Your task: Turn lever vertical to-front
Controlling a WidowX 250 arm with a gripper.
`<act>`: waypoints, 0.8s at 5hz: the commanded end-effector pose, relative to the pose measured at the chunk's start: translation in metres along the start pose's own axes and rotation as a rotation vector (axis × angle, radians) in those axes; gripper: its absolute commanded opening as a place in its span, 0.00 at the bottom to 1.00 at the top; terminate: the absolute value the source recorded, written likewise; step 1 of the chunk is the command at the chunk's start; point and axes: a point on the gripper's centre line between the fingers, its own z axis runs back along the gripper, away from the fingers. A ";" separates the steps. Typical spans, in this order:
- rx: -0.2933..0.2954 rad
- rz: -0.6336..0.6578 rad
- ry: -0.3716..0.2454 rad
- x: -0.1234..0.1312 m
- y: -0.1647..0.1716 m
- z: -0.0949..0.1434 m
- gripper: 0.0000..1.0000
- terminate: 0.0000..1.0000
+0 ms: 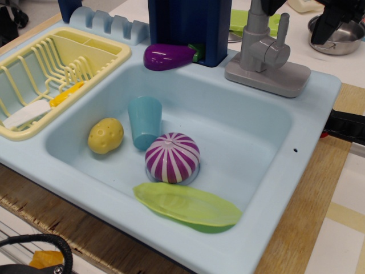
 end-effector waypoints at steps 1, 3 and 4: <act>0.000 0.026 -0.029 0.008 0.004 0.002 0.00 0.00; -0.014 0.062 0.014 -0.005 0.004 -0.002 0.00 0.00; -0.016 0.087 0.031 -0.014 0.004 -0.006 0.00 0.00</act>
